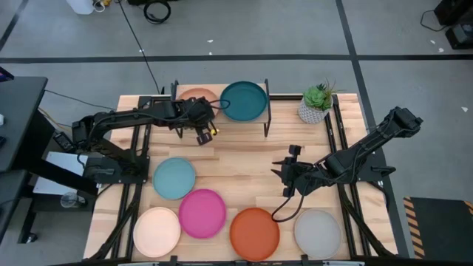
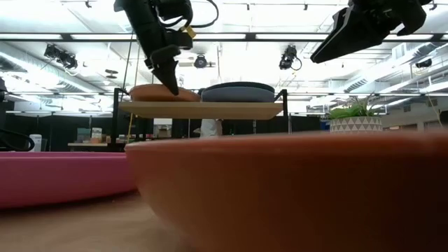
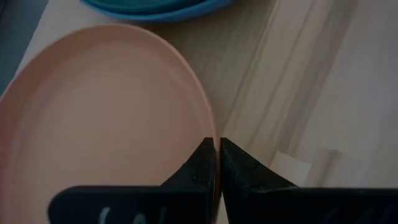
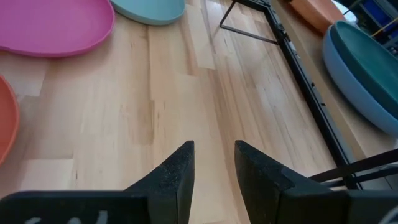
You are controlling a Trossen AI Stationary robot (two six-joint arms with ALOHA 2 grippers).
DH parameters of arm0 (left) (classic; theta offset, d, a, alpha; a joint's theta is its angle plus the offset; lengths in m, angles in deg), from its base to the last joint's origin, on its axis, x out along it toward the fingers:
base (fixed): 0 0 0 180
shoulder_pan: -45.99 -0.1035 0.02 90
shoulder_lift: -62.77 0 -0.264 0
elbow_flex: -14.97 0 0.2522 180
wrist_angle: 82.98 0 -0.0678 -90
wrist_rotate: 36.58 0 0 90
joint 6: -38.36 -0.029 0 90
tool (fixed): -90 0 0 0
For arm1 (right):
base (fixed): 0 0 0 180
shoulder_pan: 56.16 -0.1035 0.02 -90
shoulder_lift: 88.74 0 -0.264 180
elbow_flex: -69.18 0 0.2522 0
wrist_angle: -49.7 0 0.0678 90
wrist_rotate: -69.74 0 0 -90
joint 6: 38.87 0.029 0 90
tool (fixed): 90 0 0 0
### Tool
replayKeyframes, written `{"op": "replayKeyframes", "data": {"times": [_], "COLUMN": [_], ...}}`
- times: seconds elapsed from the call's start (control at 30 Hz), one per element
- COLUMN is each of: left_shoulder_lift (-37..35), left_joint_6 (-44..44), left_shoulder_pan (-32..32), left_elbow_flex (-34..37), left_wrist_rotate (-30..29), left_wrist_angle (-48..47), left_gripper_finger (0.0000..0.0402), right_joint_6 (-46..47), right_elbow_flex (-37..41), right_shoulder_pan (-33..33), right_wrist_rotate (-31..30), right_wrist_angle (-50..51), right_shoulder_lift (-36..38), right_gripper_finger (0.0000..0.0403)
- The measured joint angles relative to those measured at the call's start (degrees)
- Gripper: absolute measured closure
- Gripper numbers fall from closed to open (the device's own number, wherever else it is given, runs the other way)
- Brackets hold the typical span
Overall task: Place and stack plates onto a shelf
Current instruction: Put the brown plate on the shelf, then stack the pink plate on top of the green plate on the shelf
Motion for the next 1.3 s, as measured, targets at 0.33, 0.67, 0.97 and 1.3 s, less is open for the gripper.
{"op": "replayKeyframes", "data": {"times": [0.33,0.67,0.97,1.3], "left_shoulder_lift": [-0.4,-6.2,-4.9,10.6], "left_joint_6": [0.6,0.3,8.0,19.0], "left_shoulder_pan": [0.4,4.5,25.5,38.3], "left_elbow_flex": [0.0,-1.9,0.0,0.6], "left_wrist_rotate": [-2.6,0.4,10.5,10.3], "left_wrist_angle": [-0.4,-1.0,0.4,5.5], "left_gripper_finger": [0.0329,0.0225,0.0229,0.023], "right_joint_6": [0.0,-0.1,-1.3,-3.5], "right_elbow_flex": [0.0,0.0,1.0,2.7], "right_shoulder_pan": [0.0,0.0,0.0,1.6], "right_wrist_rotate": [0.1,0.1,-0.3,2.0], "right_wrist_angle": [0.0,-0.2,-2.7,-8.2], "right_shoulder_lift": [0.0,0.0,0.0,0.0], "right_gripper_finger": [0.0282,0.0282,0.0282,0.0282]}}
